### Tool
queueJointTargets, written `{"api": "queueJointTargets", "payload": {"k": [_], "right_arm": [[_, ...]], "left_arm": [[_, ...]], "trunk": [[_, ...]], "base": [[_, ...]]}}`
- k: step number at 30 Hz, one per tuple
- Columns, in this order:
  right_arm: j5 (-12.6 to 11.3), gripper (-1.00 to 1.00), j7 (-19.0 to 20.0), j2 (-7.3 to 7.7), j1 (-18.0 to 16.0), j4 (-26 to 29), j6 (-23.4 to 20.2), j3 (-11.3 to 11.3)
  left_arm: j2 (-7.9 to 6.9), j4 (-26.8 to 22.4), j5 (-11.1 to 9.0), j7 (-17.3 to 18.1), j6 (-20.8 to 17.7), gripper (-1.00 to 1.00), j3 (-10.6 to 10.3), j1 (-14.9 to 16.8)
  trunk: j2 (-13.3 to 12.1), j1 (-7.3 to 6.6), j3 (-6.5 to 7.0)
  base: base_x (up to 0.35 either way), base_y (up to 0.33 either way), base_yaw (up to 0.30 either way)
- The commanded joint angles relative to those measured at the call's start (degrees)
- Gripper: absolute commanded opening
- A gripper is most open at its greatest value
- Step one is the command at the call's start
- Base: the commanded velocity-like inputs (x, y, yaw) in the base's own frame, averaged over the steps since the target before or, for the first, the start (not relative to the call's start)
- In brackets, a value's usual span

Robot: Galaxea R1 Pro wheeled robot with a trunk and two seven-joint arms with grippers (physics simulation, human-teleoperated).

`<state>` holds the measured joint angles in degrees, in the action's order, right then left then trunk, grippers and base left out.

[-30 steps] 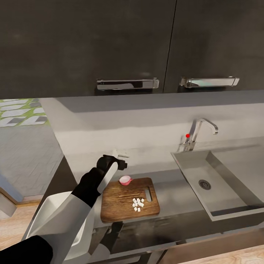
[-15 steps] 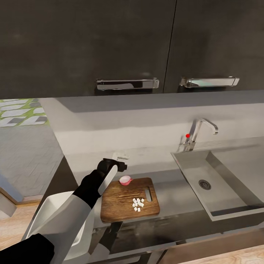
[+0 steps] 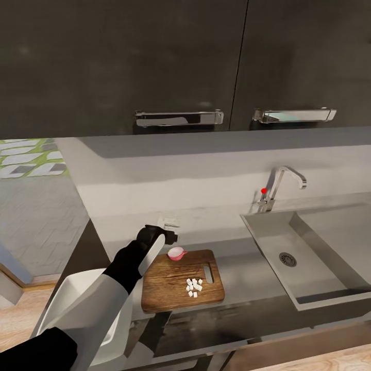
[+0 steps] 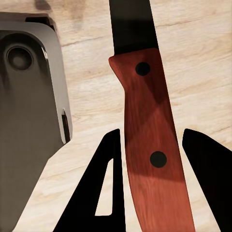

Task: In the kitchen, take the Vidalia onion out of the sink, dice it on the chopping board with the paring knife, put the diced onion into the bowl on the countertop, then place both the paring knife and the chopping board into the sink.

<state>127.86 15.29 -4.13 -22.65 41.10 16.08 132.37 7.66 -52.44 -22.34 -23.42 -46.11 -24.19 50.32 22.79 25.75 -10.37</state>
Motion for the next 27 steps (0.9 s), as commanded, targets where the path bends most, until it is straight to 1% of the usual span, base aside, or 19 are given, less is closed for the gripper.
{"api": "queueJointTargets", "payload": {"k": [1,11,13,14,15,27], "right_arm": [[0.3,-1.0,0.2,0.0,-0.1,0.2,0.4,0.3],[0.3,-1.0,0.2,0.0,-0.1,0.2,0.4,0.3],[0.3,-1.0,0.2,0.0,-0.1,0.2,0.4,0.3],[0.3,-1.0,0.2,0.0,-0.1,0.2,0.4,0.3],[0.3,-1.0,0.2,0.0,-0.1,0.1,0.4,0.3],[0.3,-1.0,0.2,0.0,-0.1,0.1,0.4,0.3]], "left_arm": [[-0.02,0.0,-0.6,-0.5,-0.1,1.0,-0.1,0.1],[0.07,-0.1,-0.6,-0.5,-0.1,1.0,-0.5,-0.1],[0.07,-0.1,-0.6,0.1,-0.1,1.0,-0.5,-0.2],[0.02,-0.1,-0.6,1.6,-0.1,1.0,-0.5,-0.2],[0.0,-0.1,-0.6,2.0,-0.1,1.0,-0.5,-0.2],[-0.02,-0.1,-0.6,2.5,-0.2,1.0,-0.5,-0.9]], "trunk": [[0.1,0.04,-0.13],[0.1,0.04,-0.13],[0.1,0.04,-0.13],[0.1,0.04,-0.13],[0.1,0.04,-0.13],[0.1,0.04,-0.13]], "base": [[0.0,0.0,0.0],[0.0,0.0,0.0],[0.0,0.0,0.0],[0.0,0.0,0.0],[0.0,0.0,0.0],[0.0,0.0,0.0]]}}
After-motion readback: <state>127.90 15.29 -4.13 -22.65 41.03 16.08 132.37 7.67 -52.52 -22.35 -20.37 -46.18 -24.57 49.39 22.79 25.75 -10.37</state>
